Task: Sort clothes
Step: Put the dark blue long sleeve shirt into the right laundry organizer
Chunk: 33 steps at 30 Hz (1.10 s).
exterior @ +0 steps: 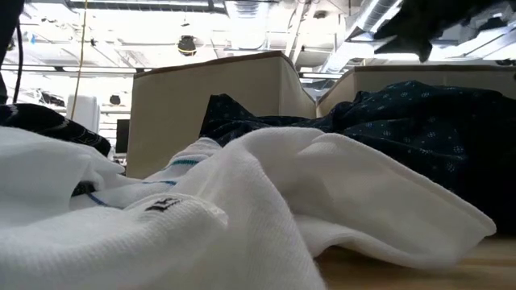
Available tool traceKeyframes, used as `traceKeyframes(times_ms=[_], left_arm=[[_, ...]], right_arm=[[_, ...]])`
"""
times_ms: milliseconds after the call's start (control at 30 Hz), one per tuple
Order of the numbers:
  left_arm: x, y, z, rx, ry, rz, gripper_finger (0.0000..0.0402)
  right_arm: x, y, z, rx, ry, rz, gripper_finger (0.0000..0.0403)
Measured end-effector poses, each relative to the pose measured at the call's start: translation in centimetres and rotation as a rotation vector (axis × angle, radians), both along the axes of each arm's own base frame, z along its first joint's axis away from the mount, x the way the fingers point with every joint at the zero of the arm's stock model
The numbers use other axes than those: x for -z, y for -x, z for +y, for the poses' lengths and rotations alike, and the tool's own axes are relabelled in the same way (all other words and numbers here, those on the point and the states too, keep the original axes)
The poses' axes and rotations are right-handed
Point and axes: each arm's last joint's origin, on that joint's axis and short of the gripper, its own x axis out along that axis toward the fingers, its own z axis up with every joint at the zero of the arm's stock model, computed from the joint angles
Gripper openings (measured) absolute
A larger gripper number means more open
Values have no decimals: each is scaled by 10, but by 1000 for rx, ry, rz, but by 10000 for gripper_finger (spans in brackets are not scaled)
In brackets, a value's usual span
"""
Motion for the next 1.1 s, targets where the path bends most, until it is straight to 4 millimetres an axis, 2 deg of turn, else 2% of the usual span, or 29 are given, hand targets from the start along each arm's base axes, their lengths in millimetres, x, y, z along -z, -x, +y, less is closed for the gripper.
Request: traceKeyframes(times_ms=[200, 467, 733, 867, 1100], left_arm=[[-32, 21, -14, 56, -31, -159, 224], [-76, 64, -12, -70, -102, -323, 224], [-93, 100, -5, -265, -165, -331, 224], [-94, 115, 3, -375, -194, -284, 224], [-97, 142, 14, -486, -143, -228, 224]], right_arm=[[-1, -3, 26, -200, 19, -7, 244], [3, -9, 59, -435, 22, 25, 244], [12, -24, 90, -578, 33, 79, 244], [18, -32, 105, -633, 38, 102, 244], [35, -49, 123, -674, 50, 175, 244]])
